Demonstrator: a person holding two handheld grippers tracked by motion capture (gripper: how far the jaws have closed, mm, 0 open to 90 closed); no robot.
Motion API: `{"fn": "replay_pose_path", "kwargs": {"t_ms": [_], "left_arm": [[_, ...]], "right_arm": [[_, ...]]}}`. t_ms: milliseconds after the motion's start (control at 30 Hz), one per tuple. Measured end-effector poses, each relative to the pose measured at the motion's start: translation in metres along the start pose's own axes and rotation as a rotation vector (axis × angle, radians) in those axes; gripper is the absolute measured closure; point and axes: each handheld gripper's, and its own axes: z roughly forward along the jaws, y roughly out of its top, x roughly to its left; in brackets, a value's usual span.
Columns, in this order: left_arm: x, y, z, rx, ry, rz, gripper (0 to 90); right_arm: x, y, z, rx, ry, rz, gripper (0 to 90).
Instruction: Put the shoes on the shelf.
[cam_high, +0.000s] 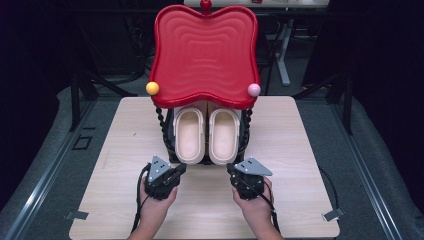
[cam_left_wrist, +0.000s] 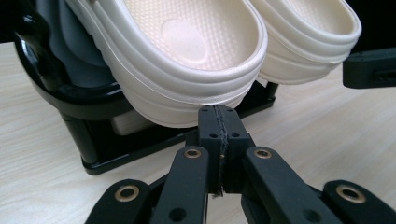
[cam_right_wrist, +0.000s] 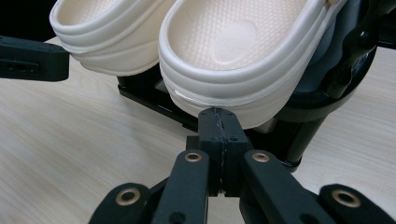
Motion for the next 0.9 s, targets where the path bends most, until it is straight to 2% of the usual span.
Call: {"fn": "replay_pose_path", "kwargs": {"t_ms": [67, 233, 433, 533, 733, 900], "left_arm": [[0.002, 0.002, 0.001, -0.009, 0.012, 0.001, 90.0], [0.012, 0.007, 0.004, -0.015, 0.036, -0.027, 90.0], [0.016, 0.014, 0.007, -0.003, 0.043, -0.019, 90.0], [0.016, 0.018, 0.011, -0.015, 0.041, -0.016, 90.0], [0.014, 0.025, 0.02, -0.001, 0.044, 0.001, 90.0], [0.015, 0.031, 0.029, -0.002, 0.048, -0.014, 90.0]], "right_arm": [[0.0, 0.002, 0.002, 0.0, 0.0, 0.001, 90.0], [0.001, 0.007, 0.009, 0.002, 0.015, 0.027, 90.0], [0.003, 0.012, 0.017, 0.0, 0.008, 0.017, 90.0], [0.001, 0.017, 0.019, -0.006, -0.004, 0.022, 90.0], [-0.008, 0.025, 0.022, -0.013, -0.028, 0.033, 90.0], [-0.011, 0.031, 0.027, -0.013, -0.038, 0.035, 90.0]]}}
